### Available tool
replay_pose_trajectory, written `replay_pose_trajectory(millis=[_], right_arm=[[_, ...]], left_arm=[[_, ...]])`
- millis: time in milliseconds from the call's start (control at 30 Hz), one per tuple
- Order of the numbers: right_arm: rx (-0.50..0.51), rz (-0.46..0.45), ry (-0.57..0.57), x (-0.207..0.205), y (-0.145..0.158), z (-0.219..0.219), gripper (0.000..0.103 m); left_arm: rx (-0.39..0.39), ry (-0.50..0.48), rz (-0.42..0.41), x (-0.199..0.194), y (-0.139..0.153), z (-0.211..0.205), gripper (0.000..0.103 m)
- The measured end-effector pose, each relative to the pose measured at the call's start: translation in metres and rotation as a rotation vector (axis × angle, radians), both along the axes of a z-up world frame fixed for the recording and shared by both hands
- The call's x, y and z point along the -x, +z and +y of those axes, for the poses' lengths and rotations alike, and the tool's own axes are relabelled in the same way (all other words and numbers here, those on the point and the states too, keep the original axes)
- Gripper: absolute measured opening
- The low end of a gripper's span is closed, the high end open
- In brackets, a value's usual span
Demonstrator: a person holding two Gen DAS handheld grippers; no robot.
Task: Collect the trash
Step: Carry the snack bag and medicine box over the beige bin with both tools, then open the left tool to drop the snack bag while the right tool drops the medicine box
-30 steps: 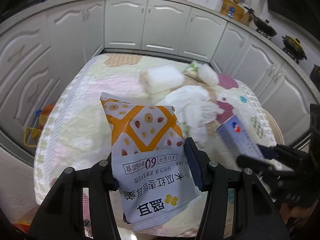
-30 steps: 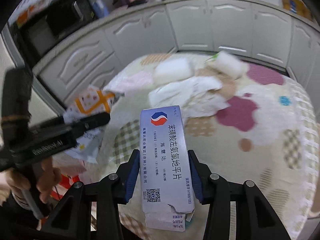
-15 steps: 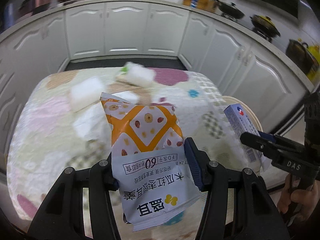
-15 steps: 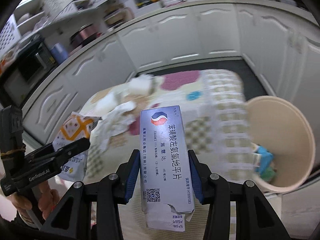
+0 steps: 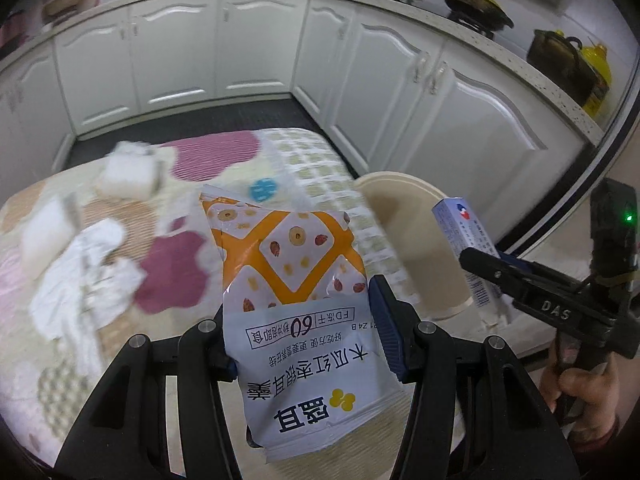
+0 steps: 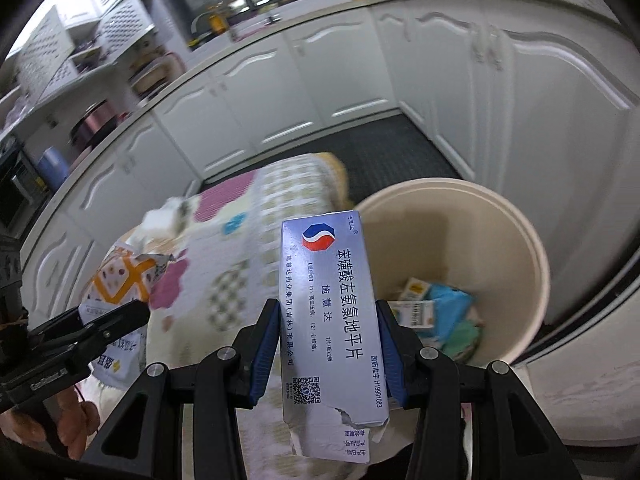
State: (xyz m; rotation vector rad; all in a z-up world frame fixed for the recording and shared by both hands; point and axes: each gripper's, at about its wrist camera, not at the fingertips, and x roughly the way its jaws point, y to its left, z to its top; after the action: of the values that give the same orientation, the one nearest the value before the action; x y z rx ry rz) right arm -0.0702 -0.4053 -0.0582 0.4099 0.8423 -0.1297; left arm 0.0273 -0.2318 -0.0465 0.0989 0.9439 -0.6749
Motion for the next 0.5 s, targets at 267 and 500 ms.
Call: replay_pose_trajectory(millis=[267,500], right_arm=[[-0.023,0.032,-0.066,-0.001,-0.016,-0.039,0.045],[-0.024,0.035,-0.1,0.0,-0.018,-0.057,0.045]], left_arm=[[-0.01,-0.04,0.018,-0.012,-0.009,-0.052,0.052],[-0.025,-0.06,0.007,-0.019,-0.015,-0.08,0.052]])
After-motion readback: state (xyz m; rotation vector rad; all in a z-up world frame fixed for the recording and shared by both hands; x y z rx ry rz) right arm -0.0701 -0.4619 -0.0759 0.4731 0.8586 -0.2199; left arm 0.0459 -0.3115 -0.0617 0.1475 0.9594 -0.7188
